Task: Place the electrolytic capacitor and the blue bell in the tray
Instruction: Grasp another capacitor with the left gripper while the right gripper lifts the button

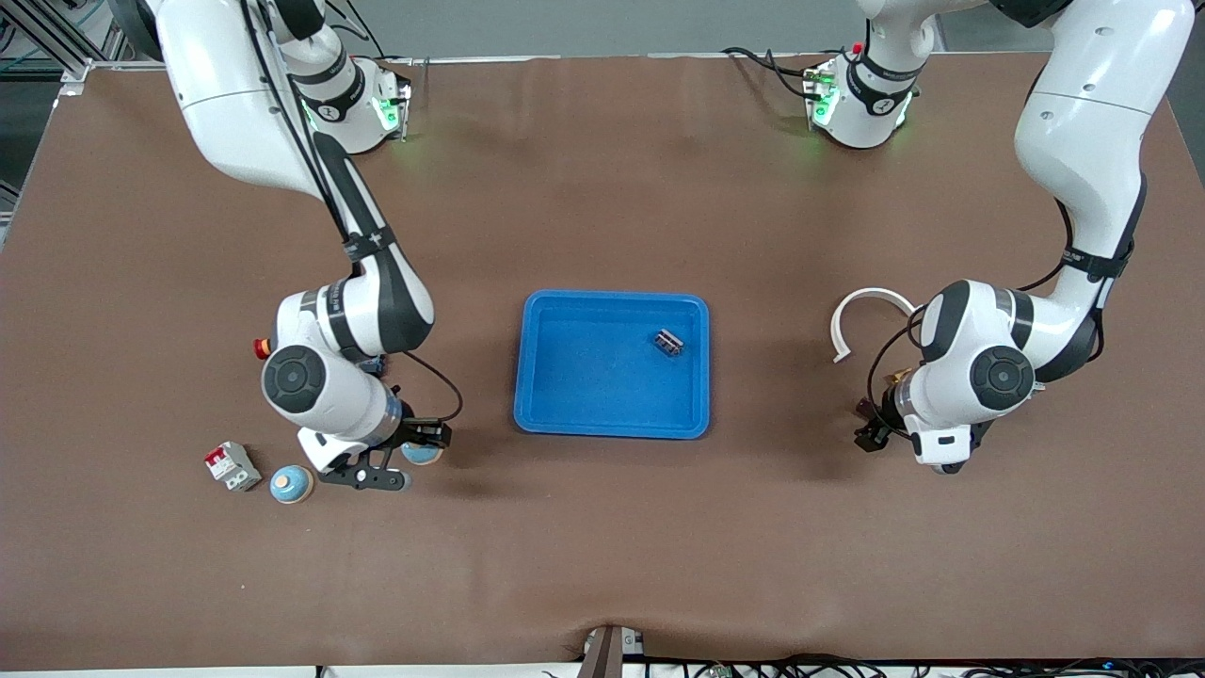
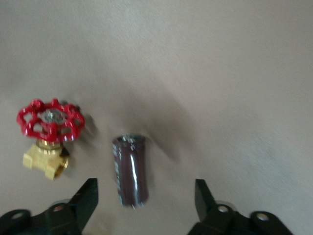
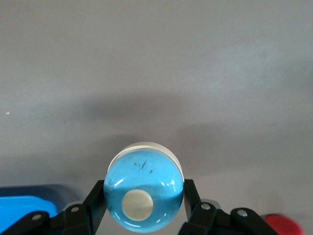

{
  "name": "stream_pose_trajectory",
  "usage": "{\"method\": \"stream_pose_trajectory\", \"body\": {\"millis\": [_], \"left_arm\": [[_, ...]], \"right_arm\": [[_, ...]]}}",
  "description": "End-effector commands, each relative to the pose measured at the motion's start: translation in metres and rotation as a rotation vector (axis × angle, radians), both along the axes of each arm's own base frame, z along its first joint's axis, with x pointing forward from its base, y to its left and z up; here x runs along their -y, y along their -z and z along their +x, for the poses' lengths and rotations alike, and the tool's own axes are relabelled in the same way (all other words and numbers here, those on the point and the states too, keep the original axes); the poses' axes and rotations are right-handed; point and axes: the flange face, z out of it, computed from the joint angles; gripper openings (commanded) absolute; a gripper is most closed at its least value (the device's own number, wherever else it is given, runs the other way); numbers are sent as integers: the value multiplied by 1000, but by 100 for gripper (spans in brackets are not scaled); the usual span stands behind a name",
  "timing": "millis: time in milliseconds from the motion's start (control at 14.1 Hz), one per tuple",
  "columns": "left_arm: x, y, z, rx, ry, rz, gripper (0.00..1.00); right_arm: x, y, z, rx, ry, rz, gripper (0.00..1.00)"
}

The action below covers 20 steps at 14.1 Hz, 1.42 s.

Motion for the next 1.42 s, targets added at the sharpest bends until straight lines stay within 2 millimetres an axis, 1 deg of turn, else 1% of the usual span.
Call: {"method": "stream_pose_trajectory", "body": {"millis": [0, 71, 142, 212, 283, 354, 425, 495, 566, 708, 849, 991, 1061, 1132, 1203, 1345], "left_arm": [[-16, 10, 0, 25, -3, 3, 80], [-16, 12, -1, 23, -3, 2, 78], [-15, 14, -2, 19, -1, 2, 73], [-14, 15, -3, 16, 0, 2, 64], [-13, 18, -3, 12, 2, 0, 45], [-10, 21, -4, 8, 12, 2, 23], [-8, 24, -5, 5, 25, 11, 6], [-9, 22, -4, 7, 31, 19, 0], [-9, 20, -2, 14, 29, 21, 0], [-8, 6, 6, 23, 46, 31, 0], [-2, -5, 11, 9, 48, 40, 0], [14, -18, 14, 9, 69, 50, 0], [19, -24, 17, 11, 70, 51, 0], [24, -30, 17, 12, 68, 48, 0], [37, -35, 15, 13, 83, 43, 0], [52, -47, 14, 22, 97, 43, 0]], "right_arm": [[-33, -6, -14, -19, 62, 12, 38], [-51, -7, -21, -22, 82, 12, 38], [-71, -7, -30, -25, 103, 13, 38], [-88, -7, -39, -27, 119, 13, 38], [-103, -6, -47, -32, 132, 12, 38], [-120, -7, -57, -34, 140, 12, 38], [-137, -7, -67, -34, 151, 11, 38], [-153, -8, -75, -28, 155, 11, 38], [-166, -7, -83, -23, 153, 15, 38], [-187, -7, -96, -12, 164, 23, 38], [-200, -6, -108, -13, 161, 19, 38], [-213, -1, -121, -21, 163, 8, 38], [-220, 1, -128, -23, 160, 5, 38], [-223, 5, -134, -27, 159, -2, 38], [-227, 6, -138, -23, 160, 0, 38], [-232, 14, -147, -15, 164, 5, 38]]}}
